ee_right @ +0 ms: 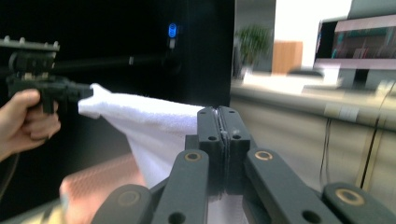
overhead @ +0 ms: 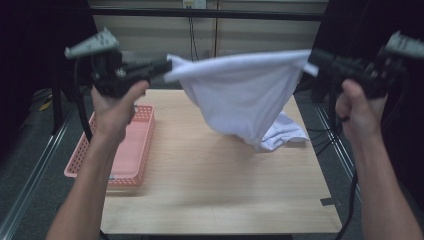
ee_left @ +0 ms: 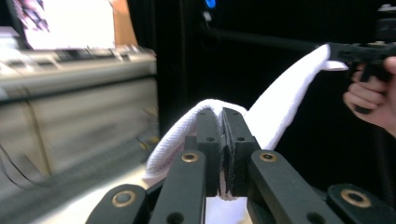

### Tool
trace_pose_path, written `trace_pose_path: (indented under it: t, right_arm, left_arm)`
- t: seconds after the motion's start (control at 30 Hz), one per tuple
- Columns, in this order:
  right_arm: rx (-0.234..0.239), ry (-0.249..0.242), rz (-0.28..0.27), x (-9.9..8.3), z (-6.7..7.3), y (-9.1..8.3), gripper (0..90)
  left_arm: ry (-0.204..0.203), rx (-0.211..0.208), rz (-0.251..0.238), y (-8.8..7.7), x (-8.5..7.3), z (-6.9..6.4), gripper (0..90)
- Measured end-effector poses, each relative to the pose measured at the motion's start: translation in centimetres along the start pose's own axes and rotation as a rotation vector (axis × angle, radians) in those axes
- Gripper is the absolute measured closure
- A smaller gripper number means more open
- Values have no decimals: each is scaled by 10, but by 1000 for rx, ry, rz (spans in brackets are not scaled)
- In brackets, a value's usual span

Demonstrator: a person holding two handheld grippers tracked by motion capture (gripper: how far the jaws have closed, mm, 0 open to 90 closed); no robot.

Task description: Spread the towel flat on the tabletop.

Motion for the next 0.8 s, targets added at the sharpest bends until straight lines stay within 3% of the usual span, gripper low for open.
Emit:
trace_pose_path:
  t: [0.03,0.07,0.1,0.13,0.17,0.33,0.37,0.4,0.43,0.47,0.5,0.63,0.67,0.7,0.73,0.77,0.8]
  right_arm:
    - [0,0,0,0,0,0,891]
    - [21,10,56,-35,8,-7,892]
    - [33,27,80,-52,13,-11,891]
    - [48,42,112,-69,18,-15,892]
    - [48,42,112,-69,18,-15,892]
    - [113,119,217,-145,42,-32,891]
    - [136,127,269,-170,55,-37,891]
    - [149,138,283,-181,62,-42,891]
    - [149,138,283,-181,62,-42,891]
    - [176,159,307,-199,78,-55,891]
    - [193,158,320,-207,87,-62,890]
    - [234,168,381,-230,114,-84,881]
    - [257,200,395,-241,129,-98,728]
    - [257,200,395,-241,129,-98,728]
    - [219,187,424,-248,135,-110,650]
    - [219,187,424,-248,135,-110,650]
    - [196,193,418,-252,131,-114,613]
  left_arm:
    - [0,0,0,0,0,0,870]
    - [-17,-16,63,-1,-38,-3,870]
    - [-17,-16,63,-1,-38,-3,870]
    - [-46,-28,126,-3,-74,-6,869]
    - [-46,-28,126,-3,-74,-6,869]
    - [-137,-50,208,-19,-154,-17,867]
    - [-146,-39,243,-26,-176,-24,865]
    - [-157,-52,254,-30,-188,-29,863]
    - [-157,-52,254,-30,-188,-29,861]
    - [-173,-70,288,-41,-209,-40,858]
    - [-183,-77,308,-46,-218,-46,855]
    - [-200,-97,347,-62,-241,-63,815]
    - [-194,-91,363,-71,-252,-69,711]
    - [-194,-91,363,-71,-252,-69,659]
    - [-200,-86,381,-74,-259,-65,623]
    - [-200,-86,381,-74,-259,-65,626]
    - [-215,-53,395,-72,-261,-55,608]
Point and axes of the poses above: each handheld gripper's, and its own axes: y roughly forward along the jaws, x roughly out of its top, z roughly to its left, the point moved 5 cm from there along y, roughly forward along the jaws, and after that the axes turned 3 degrees about -y, right-handed, at the moved point
